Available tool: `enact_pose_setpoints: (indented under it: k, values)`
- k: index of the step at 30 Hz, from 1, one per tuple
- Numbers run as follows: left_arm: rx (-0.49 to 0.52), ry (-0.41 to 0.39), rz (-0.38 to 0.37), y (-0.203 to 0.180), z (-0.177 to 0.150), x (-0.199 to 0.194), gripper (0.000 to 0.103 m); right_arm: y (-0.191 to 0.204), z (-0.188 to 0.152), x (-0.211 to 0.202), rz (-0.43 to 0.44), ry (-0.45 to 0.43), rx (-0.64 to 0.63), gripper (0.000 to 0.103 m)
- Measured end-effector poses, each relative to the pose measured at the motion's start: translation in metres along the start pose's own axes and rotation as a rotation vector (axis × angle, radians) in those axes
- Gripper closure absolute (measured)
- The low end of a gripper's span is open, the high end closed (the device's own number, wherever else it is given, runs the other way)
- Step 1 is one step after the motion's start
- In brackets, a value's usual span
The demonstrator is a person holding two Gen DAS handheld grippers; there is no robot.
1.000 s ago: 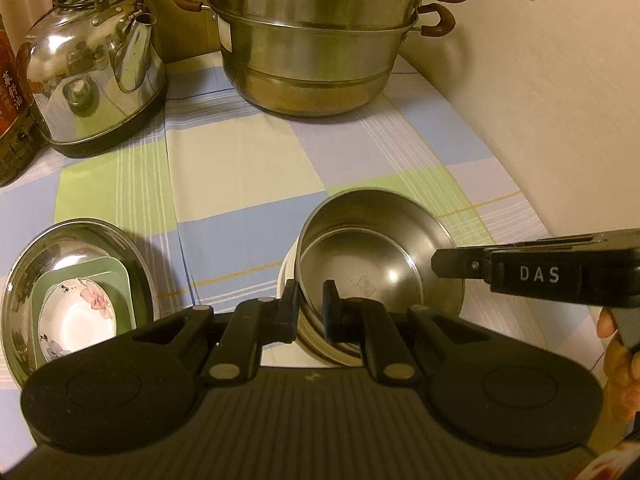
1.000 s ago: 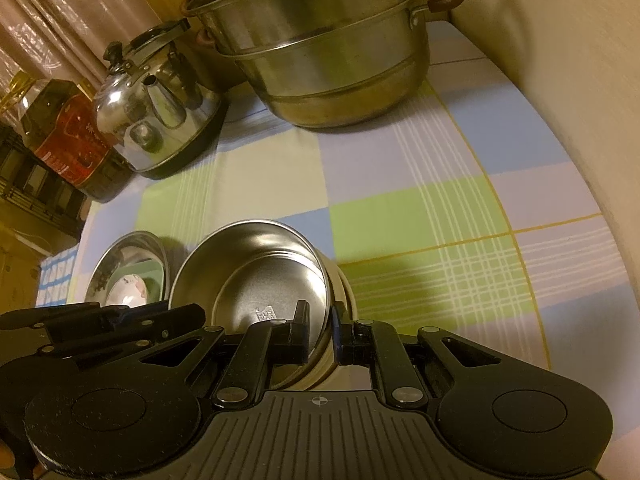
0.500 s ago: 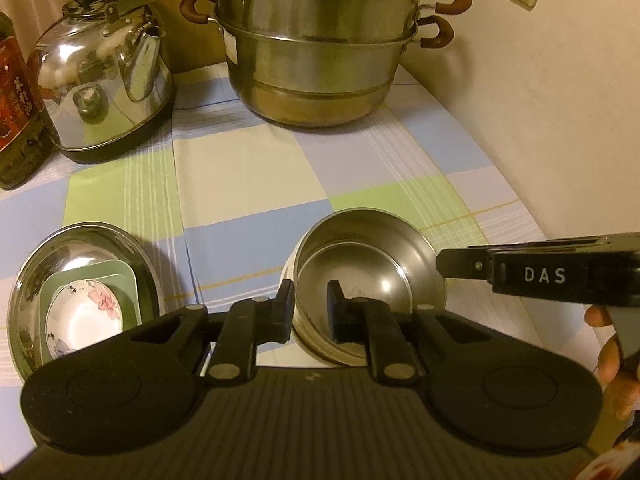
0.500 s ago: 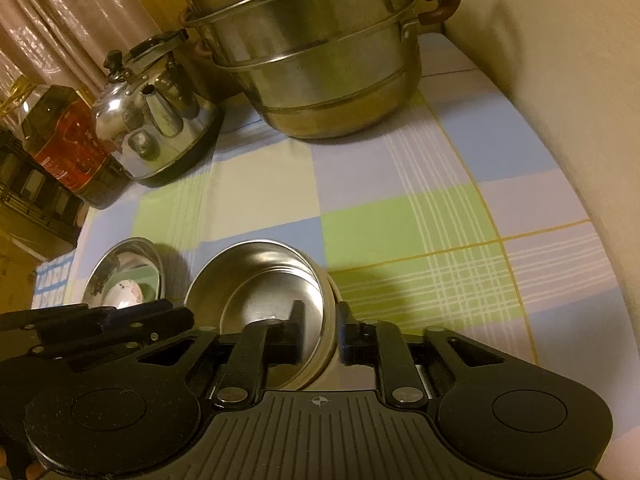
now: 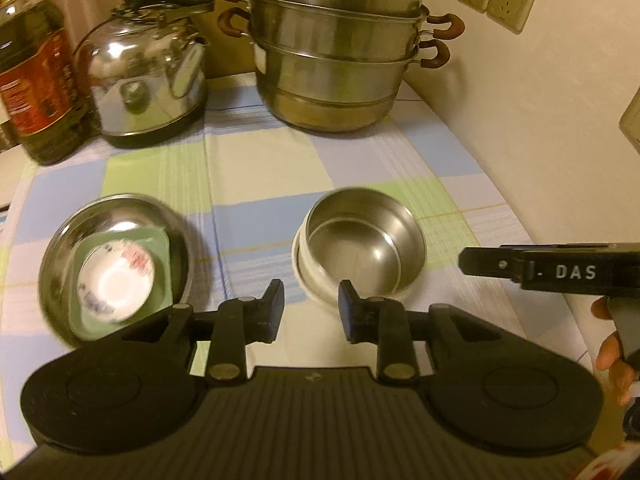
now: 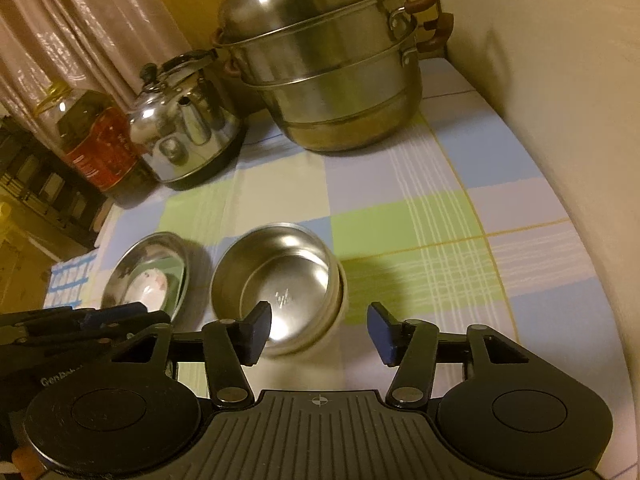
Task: Organize plates and bowls
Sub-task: 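Pull the open right gripper back and up from the bowl stack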
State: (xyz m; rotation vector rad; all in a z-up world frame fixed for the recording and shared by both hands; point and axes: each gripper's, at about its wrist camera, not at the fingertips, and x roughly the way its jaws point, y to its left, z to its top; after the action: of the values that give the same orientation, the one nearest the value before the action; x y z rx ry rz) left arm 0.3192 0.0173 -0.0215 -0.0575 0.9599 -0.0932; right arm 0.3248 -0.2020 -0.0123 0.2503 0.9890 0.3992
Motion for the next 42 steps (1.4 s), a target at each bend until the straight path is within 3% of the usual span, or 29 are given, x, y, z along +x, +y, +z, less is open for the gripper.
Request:
enact_pose_setpoints:
  k: [9, 19, 28, 42]
  values:
    - [-0.047, -0.006, 0.030, 0.002, -0.051, -0.047, 0.071, 0.001, -0.046, -0.047, 0.031, -0.016, -0.016, 0.037]
    - [-0.100, 0.012, 0.045, -0.003, -0.118, -0.085, 0.071, 0.007, -0.103, -0.082, 0.056, 0.004, -0.058, 0.035]
    - [-0.129, 0.028, 0.064, -0.012, -0.166, -0.106, 0.071, 0.012, -0.151, -0.092, 0.069, 0.061, -0.096, 0.034]
    - [-0.136, 0.035, 0.106, -0.026, -0.206, -0.125, 0.071, 0.022, -0.202, -0.098, 0.071, 0.107, -0.186, 0.034]
